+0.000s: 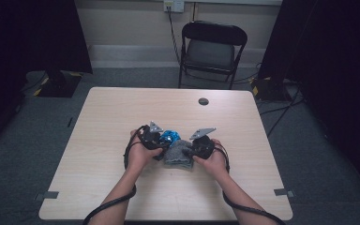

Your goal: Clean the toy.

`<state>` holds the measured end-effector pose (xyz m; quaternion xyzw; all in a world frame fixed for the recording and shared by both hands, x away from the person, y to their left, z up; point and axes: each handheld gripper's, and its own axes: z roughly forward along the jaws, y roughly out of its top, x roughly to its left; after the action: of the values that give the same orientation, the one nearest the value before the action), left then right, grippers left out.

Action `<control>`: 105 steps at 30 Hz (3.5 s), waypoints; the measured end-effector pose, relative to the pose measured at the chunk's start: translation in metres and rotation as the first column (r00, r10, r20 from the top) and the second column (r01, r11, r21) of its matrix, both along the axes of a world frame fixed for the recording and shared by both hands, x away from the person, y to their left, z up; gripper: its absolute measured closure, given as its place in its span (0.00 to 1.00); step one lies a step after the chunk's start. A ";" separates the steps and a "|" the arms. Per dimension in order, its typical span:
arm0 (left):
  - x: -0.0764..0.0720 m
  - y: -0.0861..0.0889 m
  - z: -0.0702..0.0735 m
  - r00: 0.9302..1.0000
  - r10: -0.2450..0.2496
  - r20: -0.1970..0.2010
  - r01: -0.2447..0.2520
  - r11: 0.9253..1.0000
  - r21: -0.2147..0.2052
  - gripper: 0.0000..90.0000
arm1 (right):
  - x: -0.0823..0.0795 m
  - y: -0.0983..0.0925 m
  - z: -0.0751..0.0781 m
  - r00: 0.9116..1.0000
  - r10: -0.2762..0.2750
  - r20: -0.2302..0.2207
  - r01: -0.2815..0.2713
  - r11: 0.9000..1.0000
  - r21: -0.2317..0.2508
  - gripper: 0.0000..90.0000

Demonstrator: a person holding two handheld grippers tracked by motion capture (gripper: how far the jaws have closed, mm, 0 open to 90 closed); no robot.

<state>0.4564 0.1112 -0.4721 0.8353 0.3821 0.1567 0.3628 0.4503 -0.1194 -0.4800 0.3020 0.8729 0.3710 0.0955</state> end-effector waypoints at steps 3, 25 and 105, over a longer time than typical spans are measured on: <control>0.000 0.000 0.000 1.000 0.000 -0.001 0.000 1.000 -0.002 0.49 | 0.002 -0.001 0.000 1.000 -0.006 -0.003 0.006 1.000 0.000 0.83; -0.001 0.001 0.000 1.000 -0.001 -0.004 0.001 1.000 -0.004 0.49 | 0.017 -0.008 0.004 0.997 -0.081 0.013 0.081 0.995 -0.054 0.83; -0.002 0.003 -0.001 1.000 0.011 -0.008 -0.011 1.000 -0.026 0.49 | -0.051 0.039 -0.004 0.984 0.173 0.028 -0.174 0.985 0.020 0.83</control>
<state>0.4541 0.1140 -0.4735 0.8290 0.3902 0.1503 0.3715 0.3993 -0.0805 -0.4837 0.2209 0.8905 0.3915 0.0709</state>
